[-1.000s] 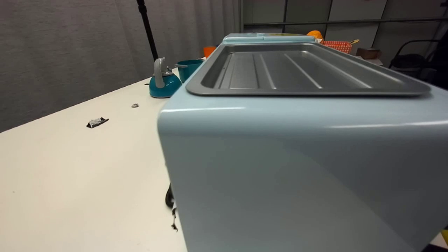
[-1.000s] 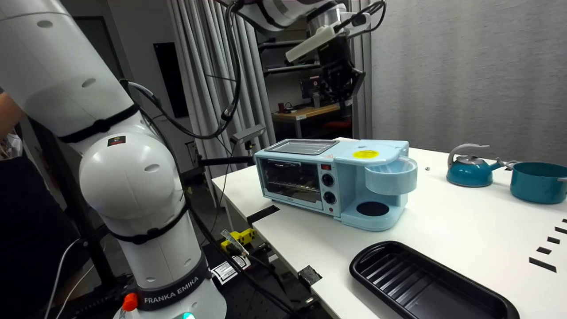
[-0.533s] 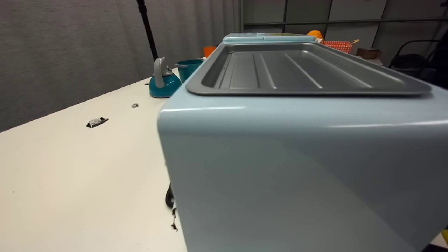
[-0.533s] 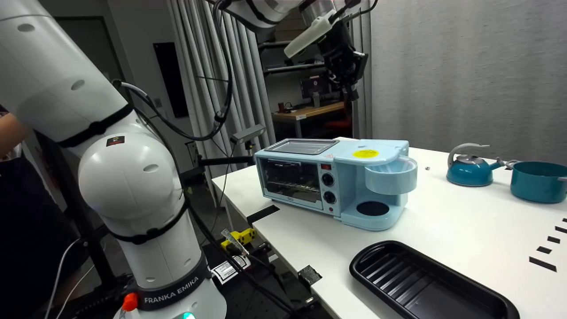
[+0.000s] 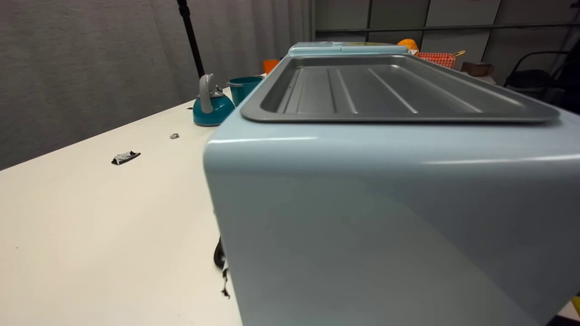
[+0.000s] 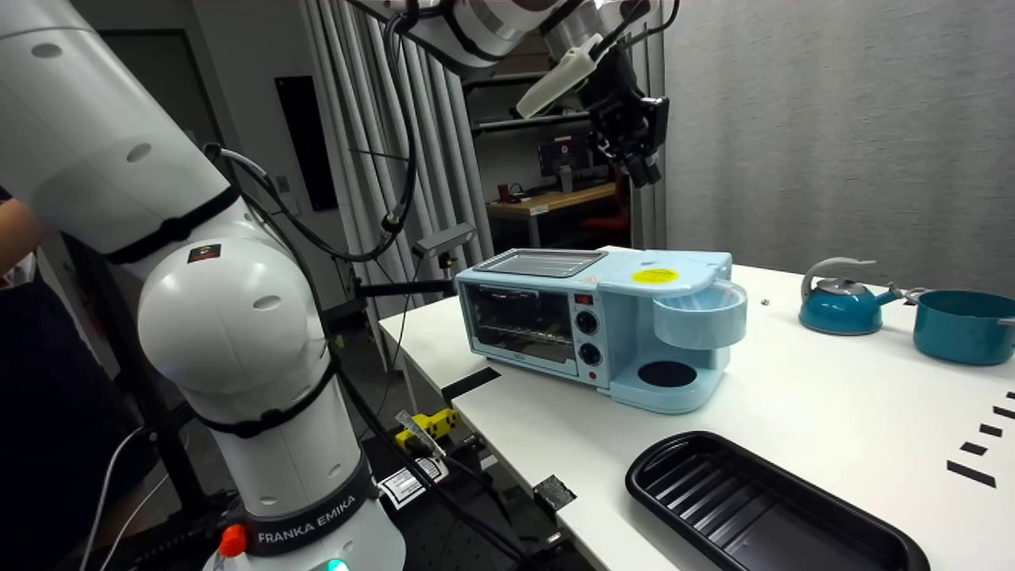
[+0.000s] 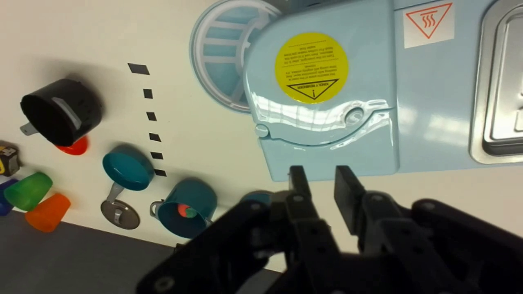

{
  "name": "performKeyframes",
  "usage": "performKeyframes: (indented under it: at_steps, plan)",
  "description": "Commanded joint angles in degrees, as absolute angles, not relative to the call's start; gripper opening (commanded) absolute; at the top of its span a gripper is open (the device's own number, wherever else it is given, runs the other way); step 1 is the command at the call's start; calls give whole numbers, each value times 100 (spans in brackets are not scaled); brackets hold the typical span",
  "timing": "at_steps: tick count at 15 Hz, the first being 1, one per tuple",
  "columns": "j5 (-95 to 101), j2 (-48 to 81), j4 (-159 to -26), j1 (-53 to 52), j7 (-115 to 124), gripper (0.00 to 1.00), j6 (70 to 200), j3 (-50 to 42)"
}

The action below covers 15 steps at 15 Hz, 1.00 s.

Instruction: Press the button on the right of the top of the oven

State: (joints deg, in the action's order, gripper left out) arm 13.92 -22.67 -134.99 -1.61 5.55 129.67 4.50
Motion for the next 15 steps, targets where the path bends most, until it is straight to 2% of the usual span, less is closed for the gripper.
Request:
performKeyframes:
  at_steps: [1, 7, 15]
  plan:
    - [1543, -2474, -13703, -45, 741, 57, 13111, 536]
    - [1563, -2559, -13772, -13, 844, 99, 13092, 538]
    - [1552, -2717, -13878, 49, 928, 100, 13086, 535]
